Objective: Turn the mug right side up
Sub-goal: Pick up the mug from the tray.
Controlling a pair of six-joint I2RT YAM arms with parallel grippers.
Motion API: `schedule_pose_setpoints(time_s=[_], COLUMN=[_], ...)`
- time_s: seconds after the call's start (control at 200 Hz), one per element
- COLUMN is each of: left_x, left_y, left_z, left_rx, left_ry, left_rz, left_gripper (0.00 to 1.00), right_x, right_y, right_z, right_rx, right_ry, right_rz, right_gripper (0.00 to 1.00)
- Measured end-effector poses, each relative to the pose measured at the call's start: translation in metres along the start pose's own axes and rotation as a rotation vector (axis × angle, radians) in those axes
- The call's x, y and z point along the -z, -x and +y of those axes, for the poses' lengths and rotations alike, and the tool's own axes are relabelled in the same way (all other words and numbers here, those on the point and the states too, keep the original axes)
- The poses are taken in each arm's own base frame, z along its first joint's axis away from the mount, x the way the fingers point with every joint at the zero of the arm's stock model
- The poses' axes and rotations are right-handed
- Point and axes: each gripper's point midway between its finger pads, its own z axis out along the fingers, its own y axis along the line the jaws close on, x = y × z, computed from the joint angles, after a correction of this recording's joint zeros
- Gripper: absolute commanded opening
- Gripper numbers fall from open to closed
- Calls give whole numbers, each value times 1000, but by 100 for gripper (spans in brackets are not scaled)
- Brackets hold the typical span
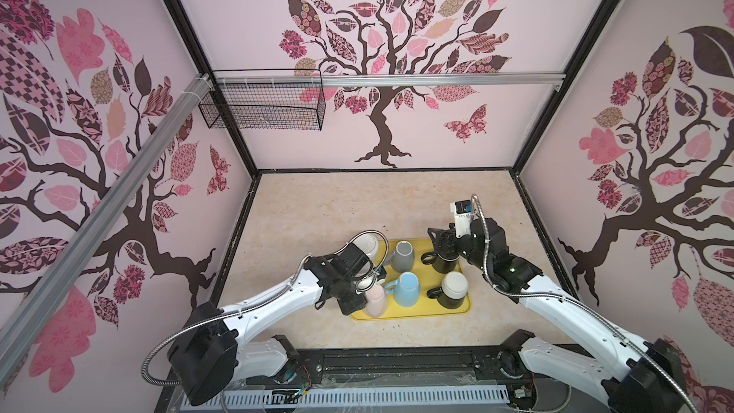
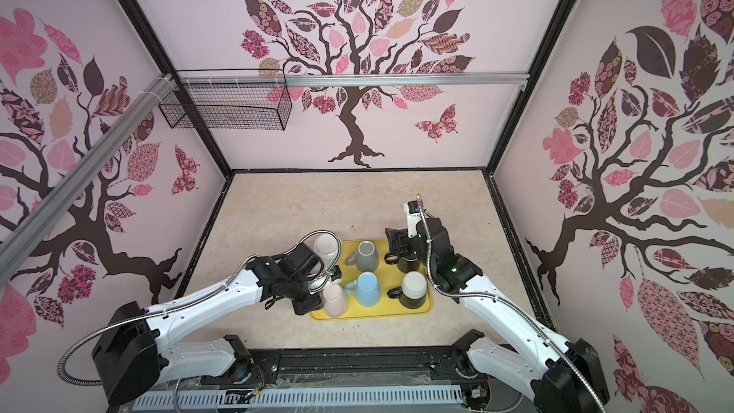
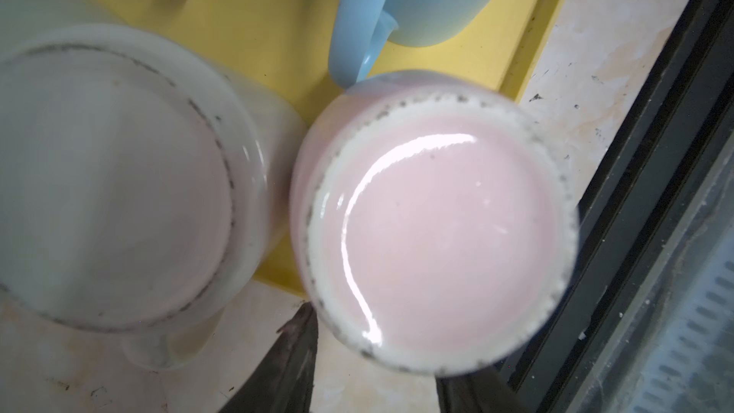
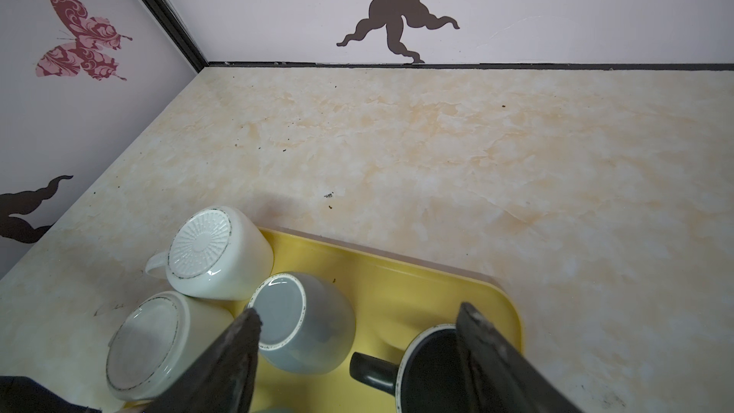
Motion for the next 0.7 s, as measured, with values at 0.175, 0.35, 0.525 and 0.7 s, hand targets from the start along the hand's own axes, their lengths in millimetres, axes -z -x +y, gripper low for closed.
schedule_pose_setpoints(time_s=[0.175,0.35,0.525,0.7], left_x=[-7,-8,-9,-11], left_y=[-1,2,4,5], left_z=[2,4,8,10], left_rx=[5,7,8,11], left_ry=[3,10,28,36], left_rz=[21,10,8,5], left_gripper=[42,38,35,24], right_x=[0,0,0,0], right_y=[0,0,-1,-1], right_z=[0,1,2,4], right_rx=[0,0,0,0], right_ry=[0,4,14,21], right_rz=[0,1,4,6], right_gripper=[77,74,71,70])
